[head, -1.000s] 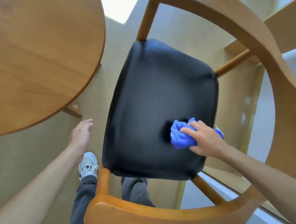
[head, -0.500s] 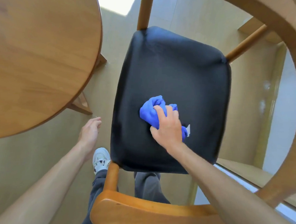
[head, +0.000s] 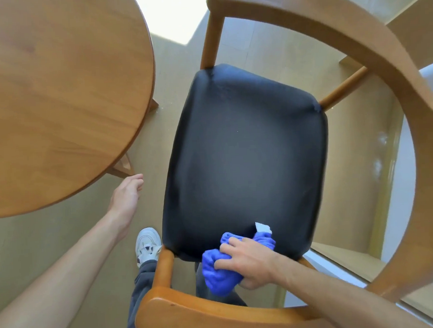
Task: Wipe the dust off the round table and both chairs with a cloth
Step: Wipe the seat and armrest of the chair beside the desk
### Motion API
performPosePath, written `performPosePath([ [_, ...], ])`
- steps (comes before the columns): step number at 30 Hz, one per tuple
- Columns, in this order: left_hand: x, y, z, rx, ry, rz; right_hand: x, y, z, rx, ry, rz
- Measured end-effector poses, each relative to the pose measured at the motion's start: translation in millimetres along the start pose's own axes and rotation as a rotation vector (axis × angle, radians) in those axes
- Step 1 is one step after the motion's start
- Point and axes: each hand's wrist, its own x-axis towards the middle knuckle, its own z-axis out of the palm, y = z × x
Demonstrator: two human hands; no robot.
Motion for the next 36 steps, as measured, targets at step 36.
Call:
performPosePath([
  [36, -4.7, -1.0, -8.6, 0.016, -0.084, -0.026, 60.9, -64.5, -22.8, 0.82, 0.216, 1.029],
])
